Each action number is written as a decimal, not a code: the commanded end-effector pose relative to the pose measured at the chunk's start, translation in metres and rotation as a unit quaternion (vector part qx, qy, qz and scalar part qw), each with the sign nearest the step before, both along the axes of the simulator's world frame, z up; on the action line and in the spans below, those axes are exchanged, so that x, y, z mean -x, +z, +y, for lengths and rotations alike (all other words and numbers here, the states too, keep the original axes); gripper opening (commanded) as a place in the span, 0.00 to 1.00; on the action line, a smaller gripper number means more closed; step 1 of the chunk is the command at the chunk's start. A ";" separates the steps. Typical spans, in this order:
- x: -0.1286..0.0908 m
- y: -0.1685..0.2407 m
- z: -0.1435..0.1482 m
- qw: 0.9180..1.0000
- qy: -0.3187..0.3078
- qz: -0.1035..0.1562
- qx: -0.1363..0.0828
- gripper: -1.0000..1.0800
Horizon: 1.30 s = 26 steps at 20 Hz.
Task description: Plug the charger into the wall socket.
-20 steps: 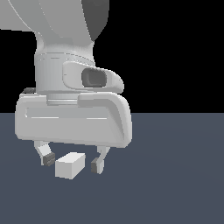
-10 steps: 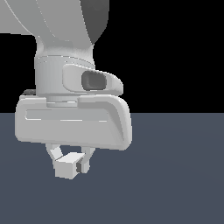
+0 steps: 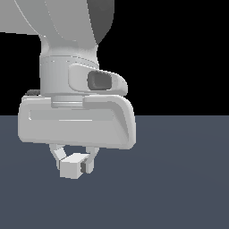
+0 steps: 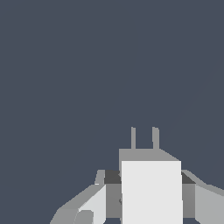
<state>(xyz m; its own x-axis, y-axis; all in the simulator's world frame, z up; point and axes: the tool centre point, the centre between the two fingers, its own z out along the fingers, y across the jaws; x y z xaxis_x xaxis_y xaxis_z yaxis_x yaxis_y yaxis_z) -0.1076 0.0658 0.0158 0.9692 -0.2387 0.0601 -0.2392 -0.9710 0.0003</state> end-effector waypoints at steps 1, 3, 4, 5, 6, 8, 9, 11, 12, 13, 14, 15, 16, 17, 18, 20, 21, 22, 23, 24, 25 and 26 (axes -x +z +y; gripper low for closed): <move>-0.004 0.004 -0.003 1.000 0.008 0.000 0.000 0.00; -0.009 0.008 -0.006 1.000 0.018 -0.001 0.000 0.00; -0.012 0.011 -0.008 1.000 0.023 -0.001 0.000 0.00; -0.015 0.014 -0.010 1.000 0.029 -0.001 0.000 0.00; -0.018 0.017 -0.012 0.999 0.036 -0.001 0.001 0.00; -0.025 0.023 -0.016 0.999 0.051 -0.001 0.001 0.00; -0.030 0.027 -0.019 0.998 0.059 -0.001 0.001 0.00; -0.039 0.035 -0.023 0.997 0.077 -0.001 0.001 0.00; -0.044 0.039 -0.025 0.996 0.087 -0.001 0.001 0.00; -0.049 0.044 -0.028 0.995 0.097 -0.001 0.001 0.00; -0.054 0.048 -0.030 0.994 0.106 -0.001 0.001 0.00; -0.059 0.052 -0.031 0.993 0.115 -0.001 0.001 0.00; -0.064 0.056 -0.033 0.992 0.124 -0.001 0.000 0.00; -0.069 0.059 -0.034 0.991 0.132 -0.001 0.000 0.00; -0.073 0.063 -0.035 0.990 0.139 -0.001 0.000 0.00; -0.081 0.068 -0.037 0.988 0.153 -0.001 0.000 0.00; -0.084 0.071 -0.038 0.987 0.159 -0.001 0.000 0.00; -0.088 0.074 -0.039 0.986 0.165 -0.001 0.000 0.00; -0.091 0.076 -0.039 0.985 0.170 -0.001 0.000 0.00; -0.093 0.078 -0.040 0.985 0.175 -0.001 0.000 0.00; -0.096 0.079 -0.040 0.984 0.179 -0.001 0.000 0.00; -0.098 0.081 -0.040 0.983 0.182 -0.001 0.000 0.00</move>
<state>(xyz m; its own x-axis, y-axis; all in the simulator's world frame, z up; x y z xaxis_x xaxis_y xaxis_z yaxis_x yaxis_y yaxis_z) -0.0136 0.0260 0.0940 0.9920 0.1101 0.0618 0.1103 -0.9939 0.0003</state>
